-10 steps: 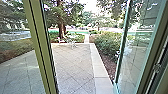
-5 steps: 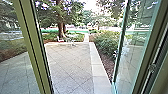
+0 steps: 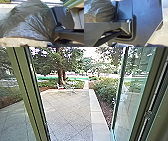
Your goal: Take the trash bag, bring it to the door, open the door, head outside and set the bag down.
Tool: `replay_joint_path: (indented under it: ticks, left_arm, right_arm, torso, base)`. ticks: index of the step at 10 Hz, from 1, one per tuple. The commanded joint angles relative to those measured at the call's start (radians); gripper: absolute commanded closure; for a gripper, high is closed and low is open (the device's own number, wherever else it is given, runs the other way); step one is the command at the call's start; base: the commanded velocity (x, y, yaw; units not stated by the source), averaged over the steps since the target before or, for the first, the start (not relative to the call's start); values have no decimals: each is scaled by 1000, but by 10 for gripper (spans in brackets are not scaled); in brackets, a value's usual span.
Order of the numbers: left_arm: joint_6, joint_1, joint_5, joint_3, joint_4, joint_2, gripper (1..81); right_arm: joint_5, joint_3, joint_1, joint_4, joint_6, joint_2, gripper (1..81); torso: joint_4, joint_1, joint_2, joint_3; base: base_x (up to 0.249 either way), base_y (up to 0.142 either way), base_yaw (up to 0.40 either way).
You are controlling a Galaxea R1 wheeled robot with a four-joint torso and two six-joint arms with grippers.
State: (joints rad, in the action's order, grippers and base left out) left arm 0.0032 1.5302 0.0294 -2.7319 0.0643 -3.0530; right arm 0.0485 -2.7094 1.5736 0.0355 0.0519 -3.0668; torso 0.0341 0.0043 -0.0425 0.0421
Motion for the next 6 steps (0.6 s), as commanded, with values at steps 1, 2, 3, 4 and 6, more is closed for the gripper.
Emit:
replay_joint_path:
  ticks: [1,2,3,4,6]
  left_arm:
    - [8,-49,-52,0,12,5,811]
    - [8,-49,-54,0,12,5,811]
    - [8,-49,-54,0,17,5,811]
    - [6,-49,-52,0,23,3,811]
    - [6,-49,-52,0,23,3,811]
  right_arm:
    - [62,11,-43,-6,5,-12,10]
    - [62,11,-43,-8,5,-13,10]
    - [62,10,-43,-8,5,-14,10]
    - [62,8,-45,-8,5,-14,10]
    - [62,8,-45,-8,5,-14,10]
  torso:
    - [0,0,0,0]
    - [0,0,0,0]
    - [0,0,0,0]
    - [0,0,0,0]
    - [0,0,0,0]
  base:
    - [0,0,0]
    - [0,0,0]
    - [0,0,0]
    - [0,0,0]
    - [0,0,0]
